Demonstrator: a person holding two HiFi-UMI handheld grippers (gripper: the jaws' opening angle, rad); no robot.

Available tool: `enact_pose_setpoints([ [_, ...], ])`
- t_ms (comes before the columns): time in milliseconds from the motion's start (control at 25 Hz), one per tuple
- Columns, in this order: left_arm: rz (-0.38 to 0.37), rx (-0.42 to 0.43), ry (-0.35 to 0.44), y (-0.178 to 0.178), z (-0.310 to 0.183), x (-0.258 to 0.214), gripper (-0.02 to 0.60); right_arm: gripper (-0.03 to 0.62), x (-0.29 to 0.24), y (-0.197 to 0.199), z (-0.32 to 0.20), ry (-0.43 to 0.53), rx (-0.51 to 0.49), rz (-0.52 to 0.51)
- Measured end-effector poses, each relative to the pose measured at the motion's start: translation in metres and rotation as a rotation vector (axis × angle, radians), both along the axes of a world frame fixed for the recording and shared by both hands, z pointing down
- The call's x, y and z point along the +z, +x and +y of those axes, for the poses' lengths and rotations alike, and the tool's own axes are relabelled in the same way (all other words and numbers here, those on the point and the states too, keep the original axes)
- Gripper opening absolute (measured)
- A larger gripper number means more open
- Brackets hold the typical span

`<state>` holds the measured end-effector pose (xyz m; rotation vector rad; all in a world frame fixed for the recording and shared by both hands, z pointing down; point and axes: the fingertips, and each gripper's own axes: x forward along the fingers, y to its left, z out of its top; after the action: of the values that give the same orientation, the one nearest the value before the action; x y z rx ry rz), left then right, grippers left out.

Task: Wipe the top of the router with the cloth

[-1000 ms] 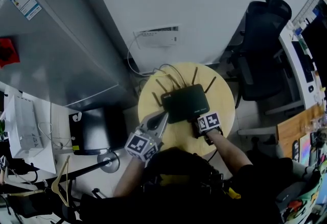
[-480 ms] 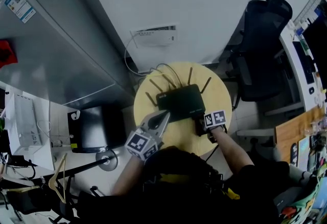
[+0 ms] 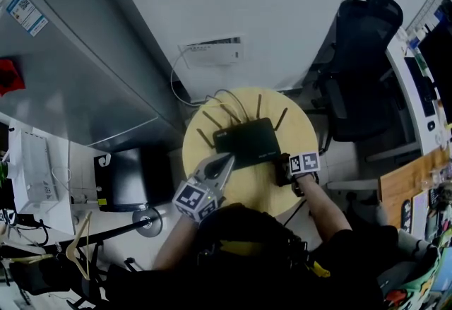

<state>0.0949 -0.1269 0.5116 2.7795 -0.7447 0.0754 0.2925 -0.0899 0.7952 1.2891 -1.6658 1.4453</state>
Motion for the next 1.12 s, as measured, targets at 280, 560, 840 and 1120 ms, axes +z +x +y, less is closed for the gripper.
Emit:
enact_pose_setpoints([
  [280,-0.019,-0.004,0.008,-0.006,0.003,-0.002,-0.006,0.061,-0.002,0.022,-0.005,0.019,0.042,0.025],
  [560,-0.027,-0.053,0.021,-0.020,0.001,-0.008,-0.006,0.061,-0.029,0.052,-0.020,0.147,0.222,-0.001],
  [840,-0.059,-0.266,0.044,-0.041,0.008,-0.008,-0.006,0.061,-0.075,0.058,-0.030,0.376,0.156,-0.061],
  [1120,-0.050,-0.405,0.045,-0.062,0.028,-0.010,-0.006,0.062,-0.143,0.036,-0.035,0.709,0.020,-0.059],
])
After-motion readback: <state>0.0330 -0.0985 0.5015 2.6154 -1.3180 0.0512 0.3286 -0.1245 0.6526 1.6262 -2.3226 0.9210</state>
